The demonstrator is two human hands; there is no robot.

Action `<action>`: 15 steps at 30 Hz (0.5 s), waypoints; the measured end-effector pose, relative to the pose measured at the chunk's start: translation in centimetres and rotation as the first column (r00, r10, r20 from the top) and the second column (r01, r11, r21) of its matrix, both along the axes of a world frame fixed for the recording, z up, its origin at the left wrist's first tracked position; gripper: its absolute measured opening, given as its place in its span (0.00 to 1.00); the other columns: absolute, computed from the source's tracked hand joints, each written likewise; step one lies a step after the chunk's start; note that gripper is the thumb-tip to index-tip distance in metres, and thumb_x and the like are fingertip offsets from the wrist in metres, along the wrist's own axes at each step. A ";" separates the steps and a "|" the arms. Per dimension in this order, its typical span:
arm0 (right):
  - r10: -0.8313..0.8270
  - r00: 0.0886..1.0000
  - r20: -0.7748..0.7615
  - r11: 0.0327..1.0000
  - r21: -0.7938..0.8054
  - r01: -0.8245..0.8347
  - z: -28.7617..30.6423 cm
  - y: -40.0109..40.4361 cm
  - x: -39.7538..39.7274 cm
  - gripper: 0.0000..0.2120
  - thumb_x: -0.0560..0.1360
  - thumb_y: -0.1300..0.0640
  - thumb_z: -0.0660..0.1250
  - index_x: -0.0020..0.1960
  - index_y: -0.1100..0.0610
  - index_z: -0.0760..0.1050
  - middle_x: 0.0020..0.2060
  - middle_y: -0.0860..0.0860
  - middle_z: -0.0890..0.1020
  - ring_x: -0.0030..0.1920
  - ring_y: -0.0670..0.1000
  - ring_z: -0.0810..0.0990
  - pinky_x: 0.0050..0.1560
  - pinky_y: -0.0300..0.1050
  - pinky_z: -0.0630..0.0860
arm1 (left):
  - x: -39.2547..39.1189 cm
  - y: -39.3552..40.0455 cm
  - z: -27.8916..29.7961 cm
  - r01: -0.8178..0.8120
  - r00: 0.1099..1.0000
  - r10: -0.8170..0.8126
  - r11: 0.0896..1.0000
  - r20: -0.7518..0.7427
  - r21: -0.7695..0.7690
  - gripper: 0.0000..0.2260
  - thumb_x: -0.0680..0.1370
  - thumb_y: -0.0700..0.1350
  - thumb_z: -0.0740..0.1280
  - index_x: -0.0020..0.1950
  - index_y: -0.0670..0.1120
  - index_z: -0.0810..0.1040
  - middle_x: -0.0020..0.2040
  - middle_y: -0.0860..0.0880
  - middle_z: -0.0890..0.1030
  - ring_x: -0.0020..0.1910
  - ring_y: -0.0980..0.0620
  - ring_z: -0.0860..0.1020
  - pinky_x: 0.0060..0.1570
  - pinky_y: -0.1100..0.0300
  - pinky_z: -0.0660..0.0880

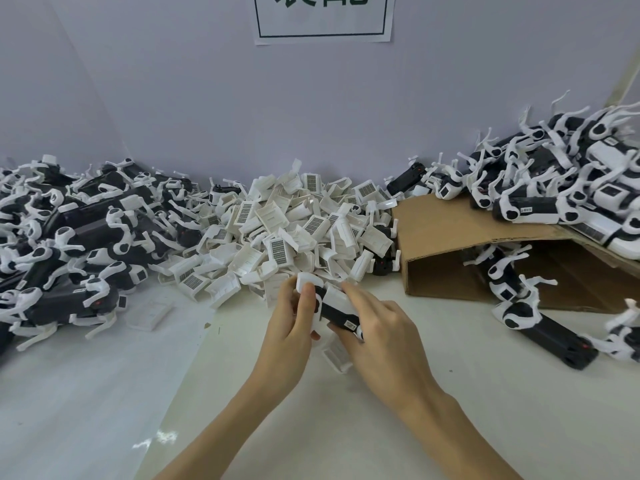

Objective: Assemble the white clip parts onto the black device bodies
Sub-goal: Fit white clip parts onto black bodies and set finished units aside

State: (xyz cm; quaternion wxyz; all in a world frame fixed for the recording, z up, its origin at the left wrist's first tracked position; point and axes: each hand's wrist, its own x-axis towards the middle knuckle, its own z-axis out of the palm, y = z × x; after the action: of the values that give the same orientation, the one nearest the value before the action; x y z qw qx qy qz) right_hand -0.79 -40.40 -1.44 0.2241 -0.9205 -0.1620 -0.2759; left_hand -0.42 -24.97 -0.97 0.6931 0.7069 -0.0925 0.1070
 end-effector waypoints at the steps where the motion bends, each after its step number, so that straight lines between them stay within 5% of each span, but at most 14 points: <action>1: 0.004 1.000 -0.022 1.000 0.010 -0.003 -0.1 0.0 0.0 0.31 0.78 0.48 0.74 0.78 0.52 0.69 0.69 0.45 0.79 0.58 0.56 0.81 0.55 0.47 0.78 | 0.0 0.0 -0.1 -0.005 1.000 0.005 1.000 0.002 0.003 0.24 0.79 0.65 0.56 0.64 0.51 0.76 0.46 0.55 0.80 0.46 0.58 0.80 0.42 0.69 0.76; 3: 0.087 0.986 -0.143 0.987 0.145 -0.066 -0.1 -0.4 0.1 0.36 0.77 0.40 0.72 0.80 0.44 0.63 0.72 0.36 0.74 0.65 0.46 0.77 0.60 0.37 0.74 | 0.0 0.0 -0.1 -0.010 1.000 0.010 1.000 -0.005 -0.018 0.23 0.80 0.65 0.56 0.63 0.51 0.76 0.49 0.53 0.82 0.48 0.59 0.81 0.43 0.69 0.77; 5: 0.336 0.884 -0.325 0.871 0.465 -0.160 0.7 -0.7 0.1 0.30 0.76 0.34 0.70 0.75 0.34 0.65 0.67 0.29 0.76 0.66 0.34 0.75 0.61 0.29 0.73 | 0.1 0.4 0.0 -0.011 1.000 0.010 0.998 -0.018 -0.056 0.21 0.82 0.64 0.55 0.62 0.52 0.78 0.54 0.50 0.83 0.53 0.56 0.82 0.46 0.68 0.78; 7: 0.554 0.743 -0.376 0.669 0.732 -0.128 1.3 -1.2 0.4 0.15 0.80 0.34 0.63 0.65 0.32 0.76 0.60 0.35 0.83 0.62 0.37 0.80 0.60 0.33 0.77 | 0.3 1.1 0.1 0.020 1.000 -0.020 0.999 -0.002 -0.048 0.19 0.85 0.63 0.55 0.65 0.55 0.78 0.59 0.53 0.83 0.60 0.55 0.81 0.54 0.66 0.77; 8: 0.623 0.684 -0.378 0.594 0.798 -0.100 1.5 -1.7 0.7 0.16 0.81 0.35 0.59 0.62 0.36 0.80 0.57 0.41 0.86 0.60 0.42 0.83 0.60 0.38 0.79 | 0.4 1.4 0.1 0.048 0.999 -0.047 0.999 0.026 -0.025 0.17 0.86 0.62 0.55 0.67 0.56 0.77 0.61 0.53 0.82 0.63 0.55 0.80 0.57 0.66 0.75; 12: 0.757 0.490 -0.433 0.557 0.819 -0.136 2.0 -3.9 1.0 0.17 0.85 0.44 0.63 0.61 0.54 0.84 0.54 0.58 0.86 0.55 0.56 0.84 0.58 0.47 0.80 | 0.2 2.2 0.0 0.077 0.965 -0.120 0.980 0.232 0.185 0.17 0.87 0.56 0.53 0.71 0.54 0.74 0.63 0.53 0.79 0.65 0.49 0.77 0.61 0.63 0.73; 14: 0.763 0.505 -0.404 0.537 0.831 -0.147 1.9 -4.3 1.1 0.14 0.81 0.46 0.69 0.59 0.54 0.83 0.51 0.57 0.86 0.51 0.53 0.83 0.52 0.45 0.79 | 0.4 2.5 0.0 -0.035 0.915 -0.119 0.929 0.385 0.369 0.19 0.88 0.55 0.52 0.76 0.54 0.71 0.69 0.56 0.77 0.70 0.46 0.74 0.68 0.59 0.70; 15: 0.712 0.584 -0.390 0.558 0.819 -0.134 1.8 -4.2 1.2 0.15 0.78 0.46 0.72 0.59 0.54 0.82 0.52 0.55 0.86 0.50 0.52 0.84 0.52 0.44 0.80 | 0.7 2.7 0.2 -0.114 0.887 -0.108 0.891 0.449 0.440 0.20 0.88 0.55 0.52 0.78 0.54 0.70 0.72 0.57 0.74 0.73 0.45 0.71 0.71 0.58 0.67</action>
State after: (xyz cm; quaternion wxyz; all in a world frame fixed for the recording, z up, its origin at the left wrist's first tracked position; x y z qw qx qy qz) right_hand 0.40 -44.60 0.34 0.6702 -0.7097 -0.1823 0.1178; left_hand 0.26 -22.25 -0.79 0.4661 0.8031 -0.2757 0.2486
